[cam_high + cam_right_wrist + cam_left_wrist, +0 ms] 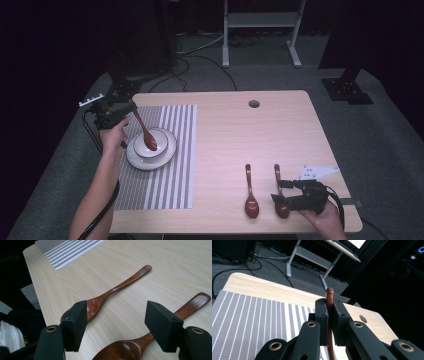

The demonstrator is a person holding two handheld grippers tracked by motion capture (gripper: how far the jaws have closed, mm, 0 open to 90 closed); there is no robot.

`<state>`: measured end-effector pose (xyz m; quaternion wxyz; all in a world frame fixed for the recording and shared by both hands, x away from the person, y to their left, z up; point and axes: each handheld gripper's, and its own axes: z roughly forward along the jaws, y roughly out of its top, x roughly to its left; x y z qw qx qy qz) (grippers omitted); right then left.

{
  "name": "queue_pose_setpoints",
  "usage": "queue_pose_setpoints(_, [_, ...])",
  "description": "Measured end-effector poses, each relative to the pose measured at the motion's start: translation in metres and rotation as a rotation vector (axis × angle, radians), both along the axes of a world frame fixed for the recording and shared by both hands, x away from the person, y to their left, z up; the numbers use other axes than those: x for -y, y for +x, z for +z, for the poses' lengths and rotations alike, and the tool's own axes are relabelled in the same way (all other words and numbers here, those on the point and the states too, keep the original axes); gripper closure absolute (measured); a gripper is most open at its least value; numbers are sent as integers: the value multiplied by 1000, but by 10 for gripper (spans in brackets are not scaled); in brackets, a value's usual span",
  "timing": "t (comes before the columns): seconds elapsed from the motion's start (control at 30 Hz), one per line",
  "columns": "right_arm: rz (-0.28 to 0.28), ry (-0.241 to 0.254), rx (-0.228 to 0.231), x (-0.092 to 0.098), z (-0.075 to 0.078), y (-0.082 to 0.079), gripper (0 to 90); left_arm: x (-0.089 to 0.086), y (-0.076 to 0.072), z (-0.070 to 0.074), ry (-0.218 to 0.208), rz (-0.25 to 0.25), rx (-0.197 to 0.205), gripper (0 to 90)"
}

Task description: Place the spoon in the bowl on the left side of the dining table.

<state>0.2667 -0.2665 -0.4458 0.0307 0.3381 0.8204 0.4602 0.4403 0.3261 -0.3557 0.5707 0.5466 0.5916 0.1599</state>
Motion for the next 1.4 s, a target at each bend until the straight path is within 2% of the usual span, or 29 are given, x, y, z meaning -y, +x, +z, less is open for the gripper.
queue_pose_setpoints(0.93, [3,-6,-6,-1,-1,1,334,-20,-1,-19,-20,66,-26,842])
queue_pose_setpoints(1.4, [4,-6,-7,-2,-2,1,333,-27,-3,-31,-50,86,-36,842])
